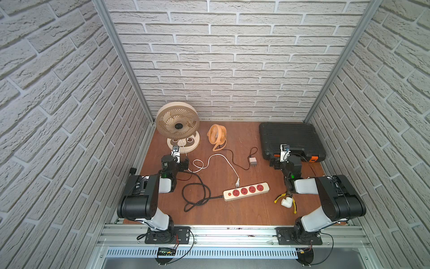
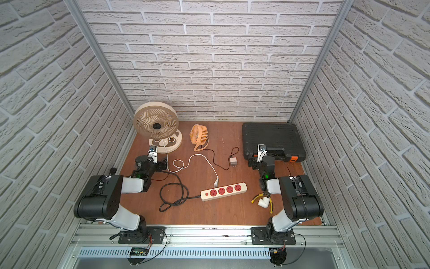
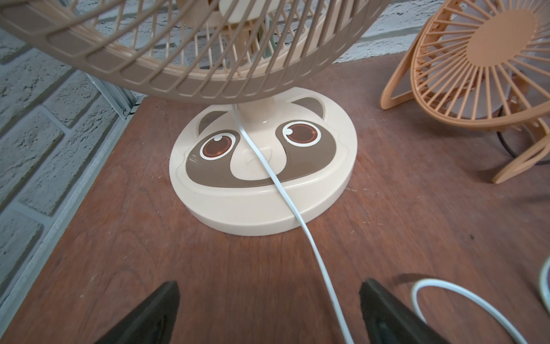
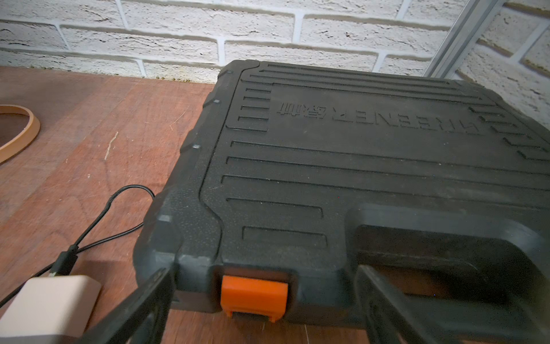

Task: Plug the desk fan into the power strip
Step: Pick up the plug from the center of the board.

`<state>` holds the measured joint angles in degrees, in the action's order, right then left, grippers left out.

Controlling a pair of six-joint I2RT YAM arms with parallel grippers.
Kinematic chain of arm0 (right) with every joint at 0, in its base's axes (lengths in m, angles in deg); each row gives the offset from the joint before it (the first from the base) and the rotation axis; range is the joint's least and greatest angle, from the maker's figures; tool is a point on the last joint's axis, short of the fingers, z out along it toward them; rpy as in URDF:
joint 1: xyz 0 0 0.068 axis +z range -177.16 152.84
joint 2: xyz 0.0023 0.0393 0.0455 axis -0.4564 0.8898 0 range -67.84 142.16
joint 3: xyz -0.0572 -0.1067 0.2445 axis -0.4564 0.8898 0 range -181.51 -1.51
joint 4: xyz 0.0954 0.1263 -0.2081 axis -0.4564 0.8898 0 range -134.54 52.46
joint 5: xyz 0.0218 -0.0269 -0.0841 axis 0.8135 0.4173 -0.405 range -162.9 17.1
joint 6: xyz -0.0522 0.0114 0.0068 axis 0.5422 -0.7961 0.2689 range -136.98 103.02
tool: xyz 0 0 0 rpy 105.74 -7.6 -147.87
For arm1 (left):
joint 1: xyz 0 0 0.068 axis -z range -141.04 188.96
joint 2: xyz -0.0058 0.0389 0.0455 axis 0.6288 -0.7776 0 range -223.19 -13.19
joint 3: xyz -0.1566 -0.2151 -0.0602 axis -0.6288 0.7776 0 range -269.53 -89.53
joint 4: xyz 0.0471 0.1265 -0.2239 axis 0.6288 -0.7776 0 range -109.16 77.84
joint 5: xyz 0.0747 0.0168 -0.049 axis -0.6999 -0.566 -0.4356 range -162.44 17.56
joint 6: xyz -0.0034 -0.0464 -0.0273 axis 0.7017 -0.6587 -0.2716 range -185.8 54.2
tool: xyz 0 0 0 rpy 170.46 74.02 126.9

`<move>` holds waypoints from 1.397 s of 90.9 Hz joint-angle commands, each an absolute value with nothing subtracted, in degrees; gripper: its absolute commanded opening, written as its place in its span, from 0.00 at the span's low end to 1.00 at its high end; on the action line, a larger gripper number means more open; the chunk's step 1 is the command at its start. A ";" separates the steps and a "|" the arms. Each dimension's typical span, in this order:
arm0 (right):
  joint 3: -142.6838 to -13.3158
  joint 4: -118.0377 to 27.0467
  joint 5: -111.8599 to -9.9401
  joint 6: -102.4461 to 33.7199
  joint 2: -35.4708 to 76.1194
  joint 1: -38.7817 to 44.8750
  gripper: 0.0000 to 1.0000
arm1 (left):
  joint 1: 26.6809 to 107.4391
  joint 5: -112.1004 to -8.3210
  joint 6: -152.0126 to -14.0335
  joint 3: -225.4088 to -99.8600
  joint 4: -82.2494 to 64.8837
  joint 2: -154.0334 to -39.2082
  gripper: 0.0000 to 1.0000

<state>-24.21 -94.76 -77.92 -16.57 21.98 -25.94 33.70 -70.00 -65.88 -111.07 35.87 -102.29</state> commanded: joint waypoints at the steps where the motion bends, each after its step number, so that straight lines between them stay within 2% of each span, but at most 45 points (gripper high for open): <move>1: -24.71 -94.69 -78.33 -16.72 21.28 -26.37 0.99 | 34.08 -70.71 -65.80 -112.03 37.57 -102.05 0.98; 53: -24.23 -95.47 -76.50 -15.50 20.96 -26.12 0.99 | 35.87 -71.93 -63.85 -111.31 36.77 -99.60 0.98; 72: -20.86 -98.08 -81.64 -15.08 16.54 -24.28 0.99 | 41.73 -79.41 -59.05 -108.68 35.64 -91.65 0.98; 90: -29.17 -68.96 -84.21 -19.96 3.83 -23.03 0.99 | 47.56 -83.25 -55.11 -109.03 30.59 -83.78 0.98; 110: -31.58 -55.73 -76.00 -33.42 -7.36 -22.83 0.99 | 52.52 -81.18 -55.36 -111.37 20.75 -74.10 0.98; 127: -31.98 -48.32 -66.69 -41.79 -13.54 -22.61 0.99 | 56.89 -79.63 -61.91 -112.66 15.41 -69.63 0.98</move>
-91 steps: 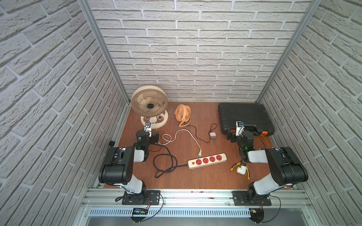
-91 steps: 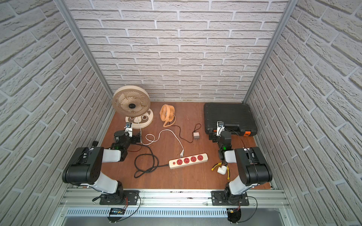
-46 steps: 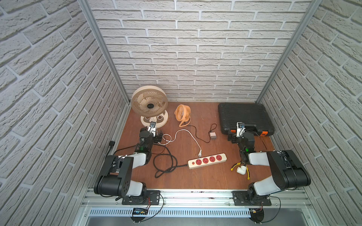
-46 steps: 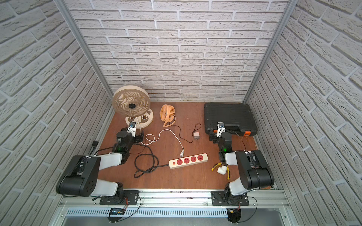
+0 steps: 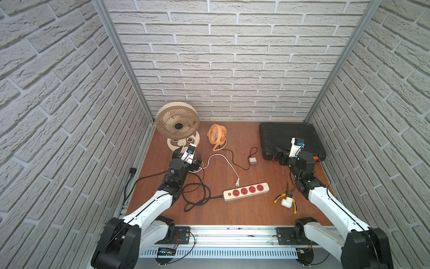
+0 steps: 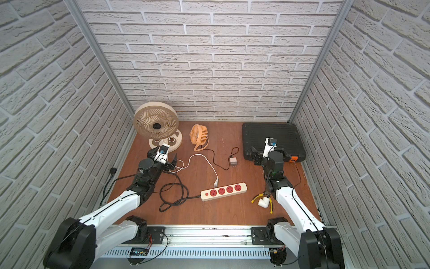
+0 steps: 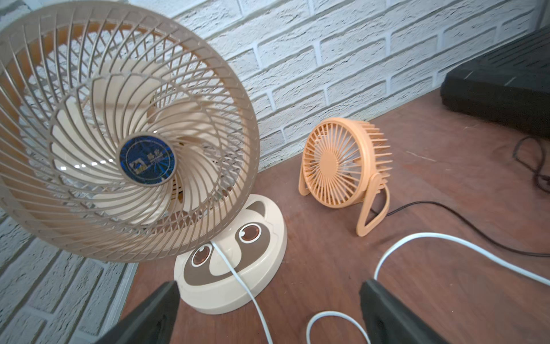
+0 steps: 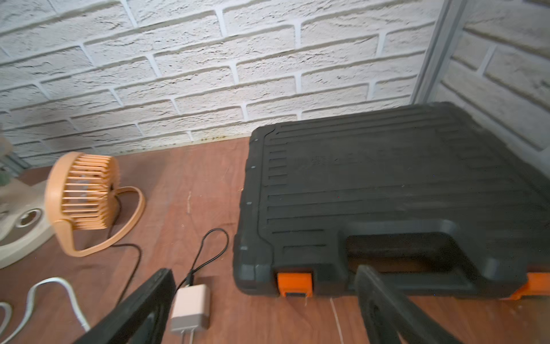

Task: Plug the desk fan into the power strip
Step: Pick up the plug from the center of the board.

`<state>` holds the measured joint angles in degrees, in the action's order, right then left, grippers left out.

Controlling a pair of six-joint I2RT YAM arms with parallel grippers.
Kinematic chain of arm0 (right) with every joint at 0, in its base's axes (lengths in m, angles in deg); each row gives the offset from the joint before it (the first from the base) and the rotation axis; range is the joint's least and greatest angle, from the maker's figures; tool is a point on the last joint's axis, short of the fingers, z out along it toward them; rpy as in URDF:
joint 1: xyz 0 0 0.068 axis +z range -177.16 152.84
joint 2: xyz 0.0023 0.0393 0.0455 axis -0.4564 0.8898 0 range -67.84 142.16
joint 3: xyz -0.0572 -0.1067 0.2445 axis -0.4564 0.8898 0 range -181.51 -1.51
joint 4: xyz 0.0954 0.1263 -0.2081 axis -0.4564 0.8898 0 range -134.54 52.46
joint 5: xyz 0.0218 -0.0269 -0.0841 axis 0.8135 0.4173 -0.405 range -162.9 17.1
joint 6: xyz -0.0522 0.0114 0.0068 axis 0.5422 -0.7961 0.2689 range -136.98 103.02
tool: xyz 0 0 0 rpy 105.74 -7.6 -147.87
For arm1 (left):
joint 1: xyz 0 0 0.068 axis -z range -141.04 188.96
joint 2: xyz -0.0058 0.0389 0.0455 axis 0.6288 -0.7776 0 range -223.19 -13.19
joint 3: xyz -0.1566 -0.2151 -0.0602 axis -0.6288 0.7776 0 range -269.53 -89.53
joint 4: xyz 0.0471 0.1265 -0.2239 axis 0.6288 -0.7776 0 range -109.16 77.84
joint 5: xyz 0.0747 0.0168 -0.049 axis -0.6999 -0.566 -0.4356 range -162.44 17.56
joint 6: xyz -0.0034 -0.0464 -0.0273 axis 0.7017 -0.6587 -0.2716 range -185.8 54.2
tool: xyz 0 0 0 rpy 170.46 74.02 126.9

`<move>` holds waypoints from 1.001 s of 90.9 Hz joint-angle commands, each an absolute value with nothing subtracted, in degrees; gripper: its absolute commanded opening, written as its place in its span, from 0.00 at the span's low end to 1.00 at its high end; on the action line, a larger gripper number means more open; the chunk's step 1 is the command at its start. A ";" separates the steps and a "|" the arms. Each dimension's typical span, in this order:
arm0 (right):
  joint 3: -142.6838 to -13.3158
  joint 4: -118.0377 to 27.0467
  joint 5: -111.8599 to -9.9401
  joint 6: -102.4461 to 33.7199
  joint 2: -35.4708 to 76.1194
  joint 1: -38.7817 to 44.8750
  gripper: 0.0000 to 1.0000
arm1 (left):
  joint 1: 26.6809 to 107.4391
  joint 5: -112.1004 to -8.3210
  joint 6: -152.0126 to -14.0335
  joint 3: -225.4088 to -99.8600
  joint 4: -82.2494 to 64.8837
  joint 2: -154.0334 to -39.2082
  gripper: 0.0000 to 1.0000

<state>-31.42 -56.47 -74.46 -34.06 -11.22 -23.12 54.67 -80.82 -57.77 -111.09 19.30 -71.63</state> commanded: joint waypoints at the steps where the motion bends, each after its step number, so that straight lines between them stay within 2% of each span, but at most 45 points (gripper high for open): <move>1: -32.04 -47.70 -66.10 -42.17 -13.75 -22.55 0.99 | 57.20 -79.72 -62.36 -112.65 15.11 -69.49 0.98; 12: -31.19 -45.78 -59.11 -45.44 -15.74 -22.45 0.99 | 60.00 -84.20 -68.78 -113.21 11.76 -68.62 0.98; 20: -29.01 -50.43 -54.21 -49.14 -16.13 -22.46 0.99 | 60.83 -86.28 -75.46 -114.90 6.87 -68.52 0.98; 36: -25.96 -62.90 -45.66 -53.64 -13.68 -22.42 0.99 | 61.02 -80.28 -84.77 -116.57 3.69 -70.61 0.98; 42: -24.93 -65.55 -45.55 -54.35 -13.04 -22.47 0.99 | 60.94 -78.18 -85.51 -118.34 1.83 -72.38 0.98; 57: -24.75 -60.83 -48.79 -54.95 -13.39 -22.88 0.99 | 60.76 -72.87 -85.13 -123.45 -4.28 -76.31 0.98; 70: -20.34 -67.32 -50.52 -56.98 -13.60 -22.94 0.99 | 60.63 -73.78 -84.02 -123.13 -3.57 -75.45 0.98; 77: -21.79 -66.39 -49.29 -55.03 -11.98 -22.75 0.99 | 59.88 -76.11 -86.29 -122.16 -4.56 -75.18 0.98; 91: -21.78 -68.30 -52.13 -52.52 -8.85 -19.40 0.99 | 55.43 -73.51 -93.99 -117.12 1.63 -74.55 0.98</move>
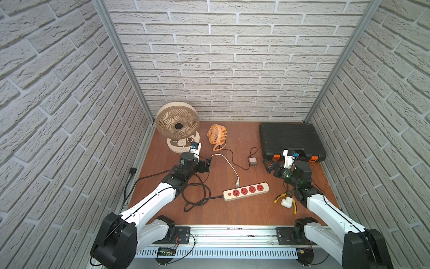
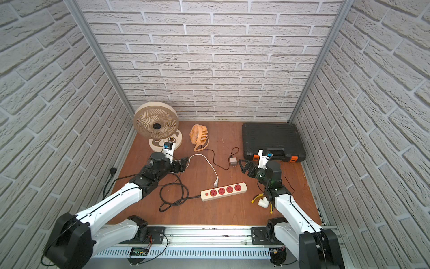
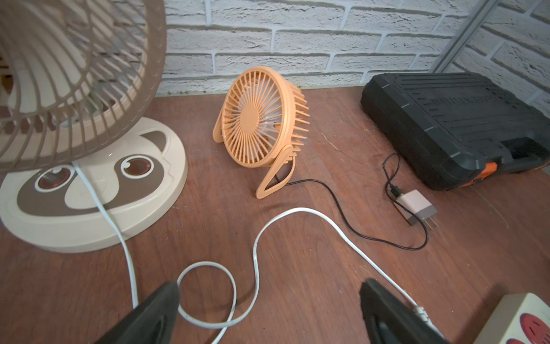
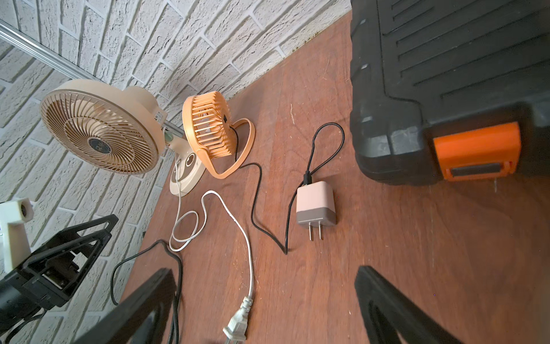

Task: Plug the desk fan into the power strip
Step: Pick up the plug from the center of the board.

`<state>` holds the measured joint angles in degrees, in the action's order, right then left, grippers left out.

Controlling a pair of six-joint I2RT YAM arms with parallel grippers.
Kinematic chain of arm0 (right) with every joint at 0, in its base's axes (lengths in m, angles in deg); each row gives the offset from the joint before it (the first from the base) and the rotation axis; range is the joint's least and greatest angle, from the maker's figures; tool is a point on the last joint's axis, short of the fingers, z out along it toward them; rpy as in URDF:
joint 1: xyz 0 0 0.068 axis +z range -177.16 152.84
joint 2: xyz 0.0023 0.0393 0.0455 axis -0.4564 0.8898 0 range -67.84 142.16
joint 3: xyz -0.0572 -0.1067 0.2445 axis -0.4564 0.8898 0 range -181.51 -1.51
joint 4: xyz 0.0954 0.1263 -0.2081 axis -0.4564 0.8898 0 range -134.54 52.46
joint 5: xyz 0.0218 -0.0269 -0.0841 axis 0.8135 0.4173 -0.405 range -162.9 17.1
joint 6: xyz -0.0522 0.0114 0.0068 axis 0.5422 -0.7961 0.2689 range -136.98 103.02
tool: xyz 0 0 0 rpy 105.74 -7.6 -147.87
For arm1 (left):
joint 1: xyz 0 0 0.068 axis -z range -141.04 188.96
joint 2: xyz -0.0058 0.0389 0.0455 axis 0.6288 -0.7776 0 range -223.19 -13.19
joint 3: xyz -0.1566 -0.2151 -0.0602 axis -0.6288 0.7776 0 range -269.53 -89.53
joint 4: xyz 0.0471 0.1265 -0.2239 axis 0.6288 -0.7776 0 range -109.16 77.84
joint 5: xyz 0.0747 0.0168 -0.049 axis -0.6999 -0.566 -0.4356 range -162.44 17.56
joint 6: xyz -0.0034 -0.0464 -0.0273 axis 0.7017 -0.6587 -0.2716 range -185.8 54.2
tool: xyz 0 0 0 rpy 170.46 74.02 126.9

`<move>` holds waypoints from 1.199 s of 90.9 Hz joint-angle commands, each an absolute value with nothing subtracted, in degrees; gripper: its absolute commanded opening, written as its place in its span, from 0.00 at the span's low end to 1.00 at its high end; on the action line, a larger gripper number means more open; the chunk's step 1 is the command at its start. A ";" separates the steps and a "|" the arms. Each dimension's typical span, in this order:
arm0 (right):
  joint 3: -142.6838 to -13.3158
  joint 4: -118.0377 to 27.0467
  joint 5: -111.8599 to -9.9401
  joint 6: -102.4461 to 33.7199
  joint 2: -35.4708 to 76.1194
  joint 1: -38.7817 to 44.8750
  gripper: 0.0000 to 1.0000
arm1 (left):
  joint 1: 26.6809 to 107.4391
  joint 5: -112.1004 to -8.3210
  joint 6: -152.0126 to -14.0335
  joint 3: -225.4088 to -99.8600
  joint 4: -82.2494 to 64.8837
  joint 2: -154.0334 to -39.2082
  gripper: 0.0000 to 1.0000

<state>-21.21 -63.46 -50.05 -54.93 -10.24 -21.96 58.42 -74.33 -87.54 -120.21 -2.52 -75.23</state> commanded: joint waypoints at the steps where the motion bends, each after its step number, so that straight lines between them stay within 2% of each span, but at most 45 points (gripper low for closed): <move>1: -21.79 -68.38 -52.58 -52.37 -8.59 -19.02 0.99 | 55.11 -73.50 -94.62 -117.08 1.59 -74.63 0.98; 8: -22.10 -69.33 -54.59 -51.71 -6.26 -16.56 0.99 | 53.79 -72.42 -96.79 -117.13 1.98 -76.08 0.98; 23: -24.16 -70.77 -56.67 -50.87 0.10 -11.45 0.99 | 54.89 -67.03 -94.72 -114.62 12.86 -80.27 0.98; 36: -26.73 -70.11 -54.56 -51.37 4.78 -10.37 0.99 | 55.80 -60.36 -94.76 -117.35 11.59 -83.01 0.98; 50: -30.72 -63.23 -53.82 -49.61 6.39 -10.37 0.99 | 58.26 -52.93 -92.73 -122.62 7.42 -88.54 0.98; 69: -31.48 -56.84 -57.54 -46.61 2.88 -10.39 0.99 | 63.65 -51.51 -90.60 -129.64 1.52 -96.43 0.97; 90: -31.43 -55.87 -59.14 -46.55 2.61 -10.38 0.99 | 68.43 -53.81 -87.40 -138.37 -10.47 -104.49 0.85; 101: -31.74 -55.42 -59.01 -46.57 2.78 -10.37 0.99 | 68.90 -54.41 -88.83 -141.21 -13.45 -107.83 0.70; 109: -31.61 -55.12 -59.23 -46.56 2.36 -10.36 0.99 | 69.52 -59.77 -90.15 -141.54 -14.85 -108.41 0.69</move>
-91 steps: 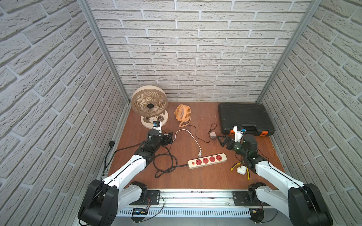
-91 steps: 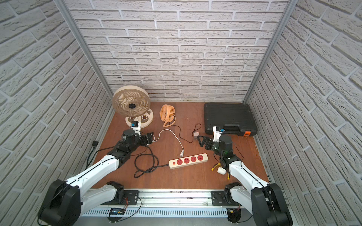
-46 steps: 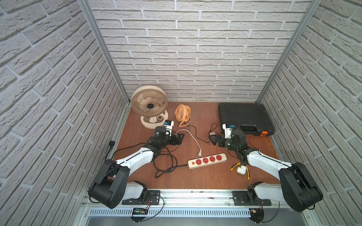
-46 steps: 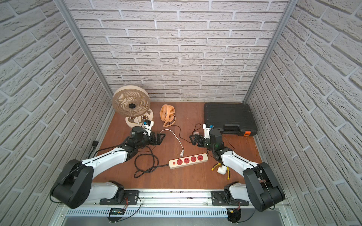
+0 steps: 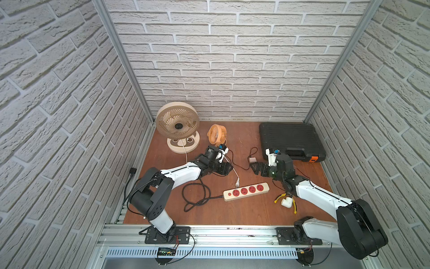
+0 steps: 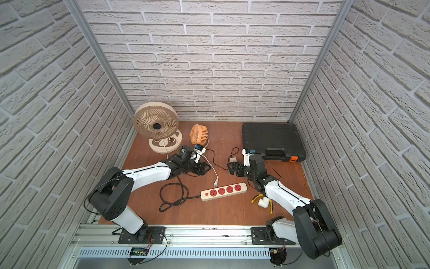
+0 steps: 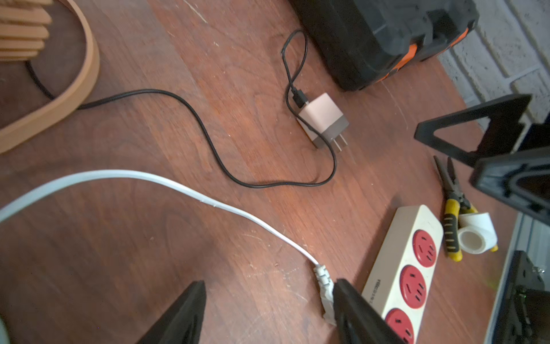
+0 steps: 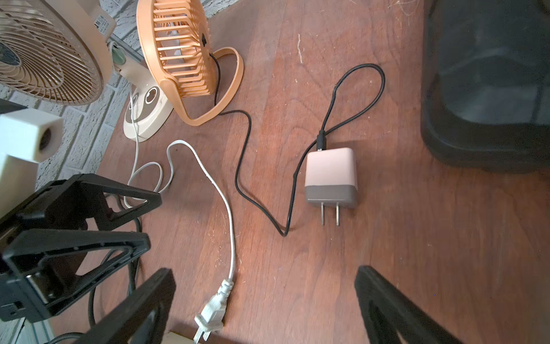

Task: Plug the desk fan into the power strip
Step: Pick up the plug from the center of the board.

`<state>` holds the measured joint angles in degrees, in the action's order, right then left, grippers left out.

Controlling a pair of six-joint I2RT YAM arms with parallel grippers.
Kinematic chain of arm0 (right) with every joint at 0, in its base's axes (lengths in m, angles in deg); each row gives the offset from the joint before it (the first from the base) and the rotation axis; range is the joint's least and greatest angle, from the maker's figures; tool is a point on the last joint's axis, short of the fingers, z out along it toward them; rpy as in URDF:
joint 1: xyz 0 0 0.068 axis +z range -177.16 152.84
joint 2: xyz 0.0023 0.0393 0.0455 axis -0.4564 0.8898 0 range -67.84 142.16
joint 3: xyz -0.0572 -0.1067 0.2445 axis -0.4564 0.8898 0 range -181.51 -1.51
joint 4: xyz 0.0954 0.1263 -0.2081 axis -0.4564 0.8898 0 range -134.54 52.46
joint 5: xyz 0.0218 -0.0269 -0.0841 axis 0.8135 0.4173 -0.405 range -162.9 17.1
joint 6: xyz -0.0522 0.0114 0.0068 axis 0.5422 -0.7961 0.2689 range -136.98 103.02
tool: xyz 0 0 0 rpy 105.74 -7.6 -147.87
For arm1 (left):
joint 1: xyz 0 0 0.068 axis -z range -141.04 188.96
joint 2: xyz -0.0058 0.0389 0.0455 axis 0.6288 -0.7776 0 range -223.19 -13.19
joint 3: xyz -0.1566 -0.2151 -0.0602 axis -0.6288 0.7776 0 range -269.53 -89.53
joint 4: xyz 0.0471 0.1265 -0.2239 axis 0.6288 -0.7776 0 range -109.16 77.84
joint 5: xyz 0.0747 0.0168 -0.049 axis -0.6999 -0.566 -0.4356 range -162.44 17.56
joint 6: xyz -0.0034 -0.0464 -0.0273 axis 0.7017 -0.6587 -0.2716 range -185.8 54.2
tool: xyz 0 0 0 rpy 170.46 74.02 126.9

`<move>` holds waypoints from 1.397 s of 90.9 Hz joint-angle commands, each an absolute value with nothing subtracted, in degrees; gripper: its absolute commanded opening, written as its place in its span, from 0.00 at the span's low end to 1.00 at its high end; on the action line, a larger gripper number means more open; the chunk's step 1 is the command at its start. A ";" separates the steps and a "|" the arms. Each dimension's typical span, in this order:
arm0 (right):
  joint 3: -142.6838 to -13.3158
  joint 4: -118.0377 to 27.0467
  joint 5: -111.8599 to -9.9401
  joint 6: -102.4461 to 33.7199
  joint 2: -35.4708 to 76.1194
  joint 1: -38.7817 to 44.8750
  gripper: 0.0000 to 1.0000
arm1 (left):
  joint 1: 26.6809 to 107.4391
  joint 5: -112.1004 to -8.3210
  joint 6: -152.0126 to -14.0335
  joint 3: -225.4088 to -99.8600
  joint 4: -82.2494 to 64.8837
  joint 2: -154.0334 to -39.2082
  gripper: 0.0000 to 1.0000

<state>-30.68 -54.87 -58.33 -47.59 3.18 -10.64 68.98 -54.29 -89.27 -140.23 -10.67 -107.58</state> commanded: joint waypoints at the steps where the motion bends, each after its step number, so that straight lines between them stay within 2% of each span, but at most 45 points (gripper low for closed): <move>1: -31.59 -55.02 -59.29 -46.54 2.37 -10.37 0.99 | 69.66 -60.57 -90.32 -141.51 -15.05 -108.44 0.69; 15: -31.82 -54.41 -60.10 -46.16 1.99 -10.28 0.99 | 69.98 -65.06 -92.29 -142.70 -16.56 -110.82 0.70; 42: -31.83 -53.92 -59.08 -46.79 1.48 -10.28 0.99 | 69.61 -59.94 -100.84 -150.62 -17.58 -117.48 0.70; 63: -31.39 -52.84 -58.81 -47.00 -0.68 -10.03 0.99 | 69.63 -64.79 -109.80 -155.34 -16.11 -123.67 0.63; 73: -31.30 -52.39 -58.89 -46.89 -1.45 -9.96 0.99 | 69.64 -67.14 -112.48 -157.68 -15.79 -126.94 0.56; 83: -31.15 -52.25 -58.80 -46.82 -2.04 -9.89 0.99 | 69.74 -67.44 -114.95 -157.52 -12.91 -128.02 0.45; 93: -31.42 -52.10 -58.29 -46.94 -1.65 -9.84 0.99 | 70.34 -68.46 -116.13 -156.04 -11.10 -126.04 0.26; 103: -31.60 -52.57 -57.50 -47.18 -1.10 -9.52 0.99 | 70.85 -69.29 -115.70 -154.92 -11.08 -122.75 0.00; 127: -32.27 -54.36 -54.37 -46.59 0.18 -7.93 0.99 | 72.90 -71.56 -115.36 -152.64 -11.75 -113.85 0.00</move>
